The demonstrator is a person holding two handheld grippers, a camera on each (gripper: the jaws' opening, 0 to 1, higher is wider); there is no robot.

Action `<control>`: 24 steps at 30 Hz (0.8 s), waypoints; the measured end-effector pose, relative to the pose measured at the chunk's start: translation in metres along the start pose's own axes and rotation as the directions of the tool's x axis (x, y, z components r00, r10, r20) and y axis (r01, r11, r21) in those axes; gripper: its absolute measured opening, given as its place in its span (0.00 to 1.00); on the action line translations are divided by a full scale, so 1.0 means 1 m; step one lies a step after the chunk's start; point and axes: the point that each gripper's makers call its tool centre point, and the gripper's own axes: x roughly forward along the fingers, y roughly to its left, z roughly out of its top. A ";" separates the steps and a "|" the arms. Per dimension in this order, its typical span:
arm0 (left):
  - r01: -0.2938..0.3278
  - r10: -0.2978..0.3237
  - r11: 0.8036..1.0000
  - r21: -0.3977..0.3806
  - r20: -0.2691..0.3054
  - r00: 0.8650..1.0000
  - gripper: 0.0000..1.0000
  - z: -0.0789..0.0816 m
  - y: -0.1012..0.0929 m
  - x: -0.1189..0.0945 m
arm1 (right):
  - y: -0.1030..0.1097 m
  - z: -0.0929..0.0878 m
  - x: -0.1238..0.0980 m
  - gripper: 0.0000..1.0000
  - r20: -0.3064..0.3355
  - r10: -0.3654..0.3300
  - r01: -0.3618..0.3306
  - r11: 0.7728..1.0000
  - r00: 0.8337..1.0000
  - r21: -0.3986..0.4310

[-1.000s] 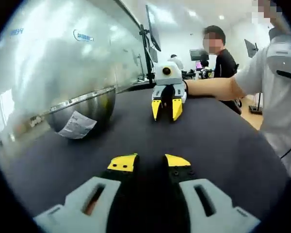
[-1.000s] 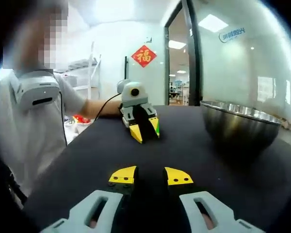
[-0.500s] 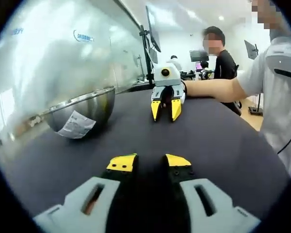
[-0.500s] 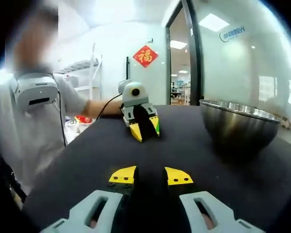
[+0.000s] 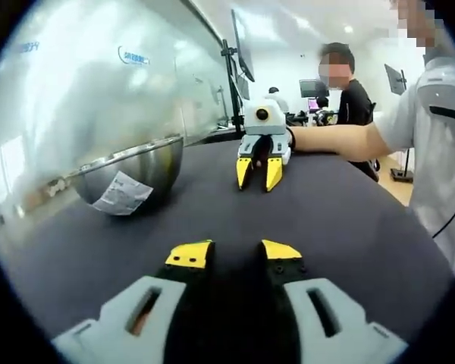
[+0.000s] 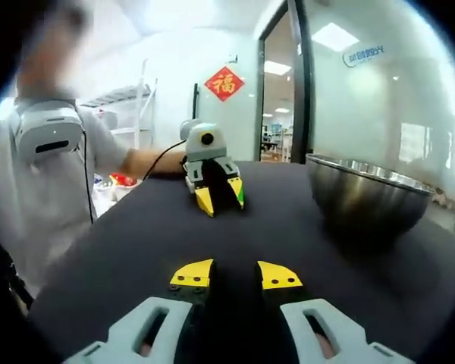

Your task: Pick candy and put bowl

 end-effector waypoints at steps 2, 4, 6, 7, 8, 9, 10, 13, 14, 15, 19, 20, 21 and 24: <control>-0.006 0.006 1.000 -0.002 0.001 1.000 0.20 0.000 0.001 0.000 | -0.005 -0.001 -0.002 0.15 -0.006 -0.022 0.022 1.000 1.000 0.000; -0.008 0.008 1.000 -0.005 0.001 1.000 0.21 0.000 0.002 0.000 | -0.006 -0.002 -0.002 0.15 -0.007 -0.027 0.027 1.000 1.000 -0.002; -0.010 0.010 1.000 -0.005 0.001 1.000 0.21 -0.001 0.002 0.000 | -0.005 -0.003 -0.001 0.15 -0.010 -0.022 0.022 1.000 1.000 -0.003; -0.010 0.010 1.000 -0.005 0.001 1.000 0.21 -0.001 0.001 -0.001 | -0.004 -0.005 -0.001 0.15 -0.018 -0.020 0.020 1.000 1.000 -0.010; -0.011 0.011 1.000 -0.006 0.001 1.000 0.21 -0.001 0.002 0.000 | -0.004 -0.006 0.000 0.15 -0.022 -0.020 0.020 1.000 1.000 -0.014; -0.012 0.012 1.000 -0.006 0.001 1.000 0.21 -0.001 0.002 -0.001 | -0.004 -0.005 0.000 0.15 -0.022 -0.021 0.020 1.000 1.000 -0.013; -0.012 0.012 1.000 -0.007 0.001 1.000 0.21 -0.001 0.002 -0.001 | -0.004 -0.005 0.000 0.15 -0.022 -0.021 0.021 1.000 1.000 -0.013; -0.013 0.013 1.000 -0.009 0.001 1.000 0.21 -0.001 0.002 0.000 | -0.003 -0.006 0.000 0.15 -0.022 -0.021 0.021 1.000 1.000 -0.014; -0.014 0.014 1.000 -0.009 0.001 1.000 0.21 -0.001 0.001 0.000 | -0.003 -0.006 0.000 0.15 -0.023 -0.022 0.021 1.000 1.000 -0.015; -0.014 0.014 1.000 -0.010 0.001 1.000 0.22 -0.001 0.002 0.000 | -0.004 -0.006 0.000 0.15 -0.023 -0.022 0.022 1.000 0.999 -0.016; -0.019 0.019 1.000 -0.012 0.001 1.000 0.23 -0.001 0.003 0.000 | -0.004 -0.006 0.000 0.15 -0.025 -0.024 0.024 1.000 0.999 -0.017; -0.021 0.021 1.000 -0.013 0.001 1.000 0.23 -0.002 0.003 0.000 | -0.004 -0.006 0.001 0.15 -0.025 -0.024 0.024 1.000 0.999 -0.018; -0.022 0.022 1.000 -0.012 0.001 1.000 0.24 -0.002 0.003 -0.001 | -0.004 -0.006 0.001 0.15 -0.025 -0.025 0.024 1.000 0.999 -0.019; -0.026 0.026 1.000 -0.012 0.001 1.000 0.25 -0.002 0.005 -0.001 | -0.004 -0.006 0.001 0.16 -0.025 -0.025 0.025 1.000 0.999 -0.020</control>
